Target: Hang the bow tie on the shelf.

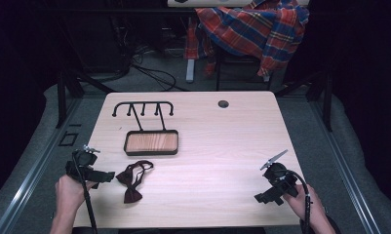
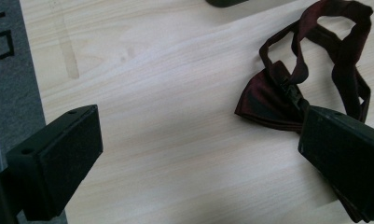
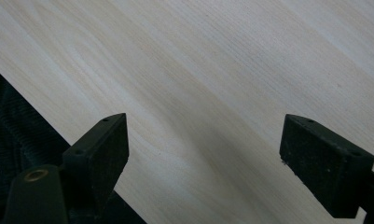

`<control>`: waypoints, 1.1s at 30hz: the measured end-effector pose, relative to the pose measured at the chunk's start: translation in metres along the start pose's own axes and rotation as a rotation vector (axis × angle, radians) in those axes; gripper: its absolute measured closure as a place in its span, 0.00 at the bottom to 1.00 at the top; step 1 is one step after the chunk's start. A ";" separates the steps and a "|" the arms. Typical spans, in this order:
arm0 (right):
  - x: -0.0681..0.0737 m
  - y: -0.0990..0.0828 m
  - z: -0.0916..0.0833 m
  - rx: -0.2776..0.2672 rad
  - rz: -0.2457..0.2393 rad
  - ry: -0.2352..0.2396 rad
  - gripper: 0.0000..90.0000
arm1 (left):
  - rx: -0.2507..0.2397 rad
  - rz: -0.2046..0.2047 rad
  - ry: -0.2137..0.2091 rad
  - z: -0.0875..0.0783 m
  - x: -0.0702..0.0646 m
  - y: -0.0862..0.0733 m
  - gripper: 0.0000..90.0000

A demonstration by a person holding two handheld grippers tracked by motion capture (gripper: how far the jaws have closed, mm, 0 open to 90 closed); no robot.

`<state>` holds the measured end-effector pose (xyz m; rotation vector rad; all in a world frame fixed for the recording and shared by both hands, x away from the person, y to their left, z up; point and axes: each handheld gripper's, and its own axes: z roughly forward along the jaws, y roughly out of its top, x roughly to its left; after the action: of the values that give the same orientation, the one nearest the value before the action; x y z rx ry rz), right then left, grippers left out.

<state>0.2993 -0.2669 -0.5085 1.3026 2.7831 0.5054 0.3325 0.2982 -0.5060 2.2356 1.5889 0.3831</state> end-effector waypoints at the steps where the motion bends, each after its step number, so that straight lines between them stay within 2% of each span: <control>1: 0.000 0.000 0.000 0.000 0.000 0.000 0.17 | 0.000 0.000 0.000 0.000 0.000 0.000 0.00; 6: -0.001 0.000 0.000 0.011 -0.008 0.003 0.17 | -0.034 0.012 -0.022 0.001 -0.004 0.009 0.00; 10: -0.001 0.001 0.000 0.021 -0.012 0.006 0.17 | -0.067 0.015 -0.056 0.004 -0.010 0.018 0.00; 15: -0.001 0.001 0.000 0.022 -0.007 0.005 0.17 | -0.058 0.040 -0.077 0.009 -0.017 0.023 0.00; 16: -0.001 0.001 0.001 0.024 -0.010 0.000 0.17 | -0.070 0.055 -0.096 0.011 -0.020 0.024 0.00; 19: 0.000 0.001 0.001 0.020 -0.006 -0.004 0.17 | -0.070 0.060 -0.119 0.015 -0.021 0.027 0.00; 26: -0.001 0.001 0.002 0.013 0.004 -0.002 0.17 | -0.051 0.059 -0.130 0.025 -0.020 0.031 0.00; 27: 0.000 0.001 0.001 0.029 -0.009 -0.005 0.17 | -0.047 0.062 -0.128 0.026 -0.021 0.032 0.00; 33: 0.001 0.001 0.001 0.022 -0.005 -0.002 0.17 | -0.034 0.096 -0.132 0.036 -0.027 0.041 0.00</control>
<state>0.2997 -0.2648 -0.5090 1.2990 2.7978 0.4745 0.3733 0.2551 -0.5196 2.2667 1.4028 0.2804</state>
